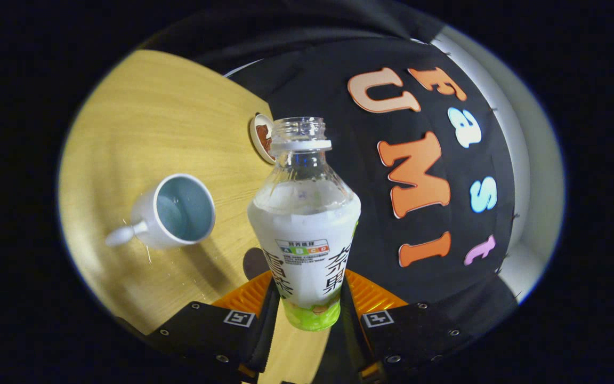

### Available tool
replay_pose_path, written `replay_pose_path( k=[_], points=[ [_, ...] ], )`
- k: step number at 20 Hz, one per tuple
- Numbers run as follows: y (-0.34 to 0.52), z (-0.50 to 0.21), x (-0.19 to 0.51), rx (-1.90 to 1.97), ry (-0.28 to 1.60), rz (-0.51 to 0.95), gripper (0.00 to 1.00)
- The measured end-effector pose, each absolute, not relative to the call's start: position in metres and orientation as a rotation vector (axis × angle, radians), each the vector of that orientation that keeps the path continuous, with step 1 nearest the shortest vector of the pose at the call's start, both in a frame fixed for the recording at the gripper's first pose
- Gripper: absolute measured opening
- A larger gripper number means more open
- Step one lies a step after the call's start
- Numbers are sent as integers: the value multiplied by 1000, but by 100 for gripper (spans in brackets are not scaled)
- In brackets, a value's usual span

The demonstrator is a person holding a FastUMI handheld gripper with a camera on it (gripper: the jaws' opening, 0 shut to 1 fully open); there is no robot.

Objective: Take the bottle from table, then pour the juice into the cup, finally place the bottle on the coaster

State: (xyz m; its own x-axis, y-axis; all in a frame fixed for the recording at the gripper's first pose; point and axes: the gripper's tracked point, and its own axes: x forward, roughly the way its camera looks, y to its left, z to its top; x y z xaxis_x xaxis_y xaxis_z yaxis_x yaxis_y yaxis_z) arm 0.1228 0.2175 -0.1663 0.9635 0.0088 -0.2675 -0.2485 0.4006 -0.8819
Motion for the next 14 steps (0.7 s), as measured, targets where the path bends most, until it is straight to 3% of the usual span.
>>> replay_pose_path(
  k=[7, 14],
  points=[
    [203, -145, 158, -639, 259, 153, 59],
    [181, -196, 214, -230, 375, 175, 59]
  ],
)
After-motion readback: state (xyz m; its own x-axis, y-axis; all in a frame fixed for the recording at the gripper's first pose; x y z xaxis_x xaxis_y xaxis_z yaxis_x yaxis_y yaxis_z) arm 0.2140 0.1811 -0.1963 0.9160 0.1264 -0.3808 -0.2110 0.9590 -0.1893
